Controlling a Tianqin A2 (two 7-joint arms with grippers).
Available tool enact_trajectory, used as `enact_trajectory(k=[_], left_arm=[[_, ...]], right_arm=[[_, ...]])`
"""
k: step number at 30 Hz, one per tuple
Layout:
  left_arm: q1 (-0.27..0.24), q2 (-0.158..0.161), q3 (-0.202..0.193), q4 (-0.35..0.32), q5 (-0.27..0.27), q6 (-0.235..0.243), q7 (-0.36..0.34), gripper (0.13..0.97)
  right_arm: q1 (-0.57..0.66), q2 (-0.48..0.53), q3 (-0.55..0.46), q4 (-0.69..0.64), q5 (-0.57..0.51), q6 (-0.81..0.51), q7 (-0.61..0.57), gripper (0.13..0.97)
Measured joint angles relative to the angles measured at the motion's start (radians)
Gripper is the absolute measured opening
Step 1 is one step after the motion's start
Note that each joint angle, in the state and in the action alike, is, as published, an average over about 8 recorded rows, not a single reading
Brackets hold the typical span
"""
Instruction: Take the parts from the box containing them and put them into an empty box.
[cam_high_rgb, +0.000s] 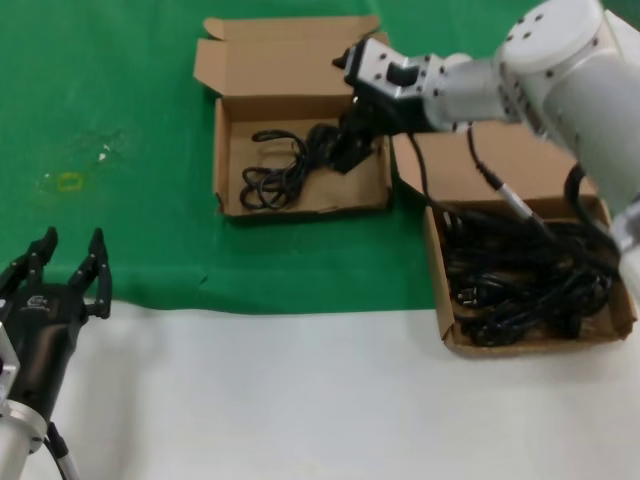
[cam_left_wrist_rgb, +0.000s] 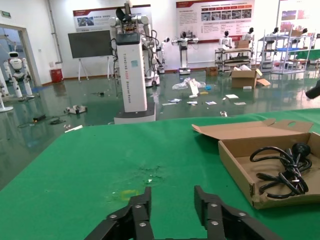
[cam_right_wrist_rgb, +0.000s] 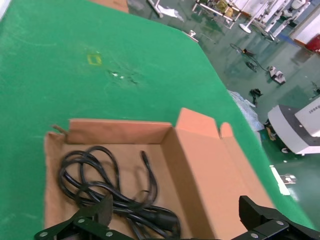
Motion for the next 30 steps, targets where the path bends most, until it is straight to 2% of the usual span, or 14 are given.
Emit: enact_trajectory(k=[6,11,14,18,26,30], left_arm=[[0.0,0.0,0.0,0.0,0.0,0.0,0.0,0.359],[0.0,0.0,0.0,0.0,0.0,0.0,0.0,0.491],[0.0,0.0,0.0,0.0,0.0,0.0,0.0,0.57],[0.0,0.0,0.0,0.0,0.0,0.0,0.0,0.57],[0.0,0.0,0.0,0.0,0.0,0.0,0.0,0.773],[0.0,0.0,0.0,0.0,0.0,0.0,0.0,0.822]], right_arm=[[-0.101,0.02,0.041,0.106,0.018,0.048,0.03,0.881],[-0.199,0.04,0.081,0.209,0.036,0.095,0.06,0.941],[-0.26,0.052,0.105,0.273,0.046,0.124,0.077,0.941],[-0.341,0.068,0.138,0.358,0.061,0.162,0.101,0.95],[-0.5,0.099,0.202,0.525,0.089,0.238,0.148,0.966],[-0.58,0.115,0.235,0.609,0.104,0.276,0.172,0.966]])
